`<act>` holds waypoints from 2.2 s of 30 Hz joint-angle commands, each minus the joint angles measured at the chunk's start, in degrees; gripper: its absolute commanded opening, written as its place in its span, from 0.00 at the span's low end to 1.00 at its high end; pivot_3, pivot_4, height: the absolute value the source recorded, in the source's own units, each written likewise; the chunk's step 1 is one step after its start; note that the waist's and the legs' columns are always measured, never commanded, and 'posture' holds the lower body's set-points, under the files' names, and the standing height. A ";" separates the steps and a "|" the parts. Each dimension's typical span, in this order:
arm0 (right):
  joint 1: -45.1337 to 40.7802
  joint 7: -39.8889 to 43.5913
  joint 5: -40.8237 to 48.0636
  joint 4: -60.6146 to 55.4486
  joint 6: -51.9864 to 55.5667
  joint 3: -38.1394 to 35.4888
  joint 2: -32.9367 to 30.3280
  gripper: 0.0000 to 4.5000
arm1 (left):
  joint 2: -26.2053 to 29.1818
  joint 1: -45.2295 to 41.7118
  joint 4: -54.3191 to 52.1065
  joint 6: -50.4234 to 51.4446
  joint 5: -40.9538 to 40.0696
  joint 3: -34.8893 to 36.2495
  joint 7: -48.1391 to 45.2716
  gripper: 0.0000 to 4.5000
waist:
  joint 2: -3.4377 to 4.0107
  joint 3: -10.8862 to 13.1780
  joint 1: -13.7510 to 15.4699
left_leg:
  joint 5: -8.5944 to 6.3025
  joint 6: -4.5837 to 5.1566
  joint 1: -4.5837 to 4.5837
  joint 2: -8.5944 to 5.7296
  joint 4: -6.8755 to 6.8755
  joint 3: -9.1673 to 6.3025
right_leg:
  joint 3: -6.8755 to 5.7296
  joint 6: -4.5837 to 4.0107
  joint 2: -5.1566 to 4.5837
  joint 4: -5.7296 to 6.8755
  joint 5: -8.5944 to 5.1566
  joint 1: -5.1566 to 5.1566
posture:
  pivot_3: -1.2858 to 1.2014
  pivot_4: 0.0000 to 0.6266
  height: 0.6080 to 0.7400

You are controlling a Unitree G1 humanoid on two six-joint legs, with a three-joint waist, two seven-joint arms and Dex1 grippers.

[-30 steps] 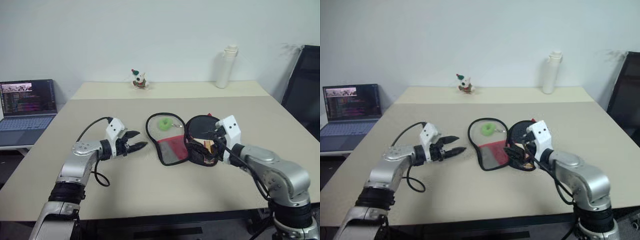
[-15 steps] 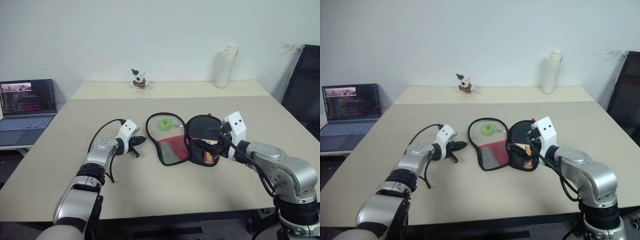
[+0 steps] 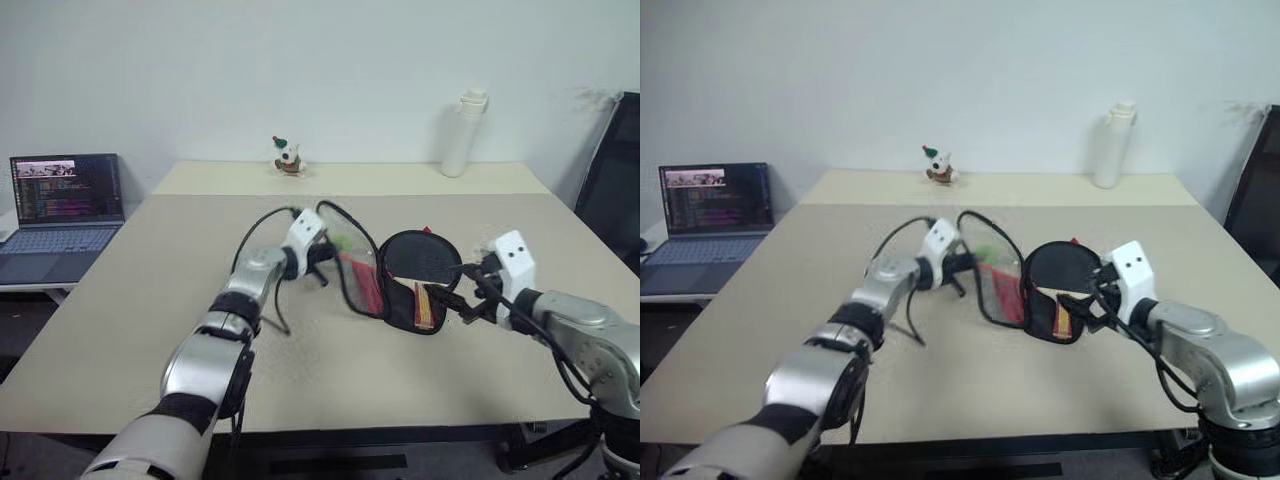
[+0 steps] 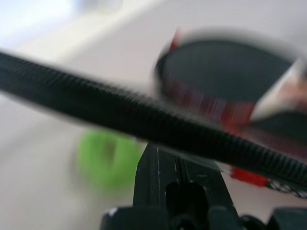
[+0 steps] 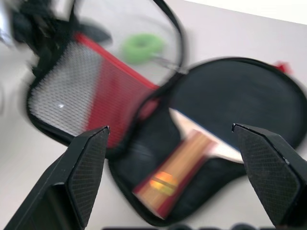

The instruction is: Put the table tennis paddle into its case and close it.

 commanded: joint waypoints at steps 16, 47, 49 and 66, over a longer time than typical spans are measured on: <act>-1.10 -4.46 -1.32 3.95 -1.19 -5.40 -2.02 1.00 | -7.98 -6.03 4.16 -3.22 0.84 2.07 3.09 0.01 | 0.00 0.00 -1.24 | 0.00 0.01 0.17 0.06 -0.05 -0.01 | 0.24 0.20 0.10 0.13 -0.12 -0.02 | 0.52 0.24 1.00; -15.06 0.00 -12.46 47.78 -15.57 8.37 12.33 1.00 | 17.32 28.61 -56.77 31.91 -22.73 8.98 -17.87 0.01 | -0.02 -0.07 -1.74 | 0.00 0.01 0.23 0.25 0.27 -0.07 | 0.40 -0.14 0.10 0.37 0.09 0.07 | 0.52 0.24 1.00; -15.05 0.36 -13.10 48.67 -15.52 8.54 12.74 1.00 | 17.41 28.85 -57.19 31.95 -22.71 8.73 -17.66 0.01 | -0.02 -0.08 -2.00 | 0.00 0.01 0.27 0.26 0.33 -0.06 | 0.40 -0.17 0.14 0.41 0.11 0.09 | 0.52 0.24 1.00; -18.46 1.43 -11.06 48.74 -10.60 7.55 19.28 0.00 | 21.36 33.58 -59.57 32.30 -23.48 8.54 -20.02 0.00 | -0.01 -0.09 -2.92 | 0.00 0.01 0.29 0.33 0.56 -0.09 | 0.44 -0.27 0.24 0.47 0.17 0.15 | 0.52 0.24 1.00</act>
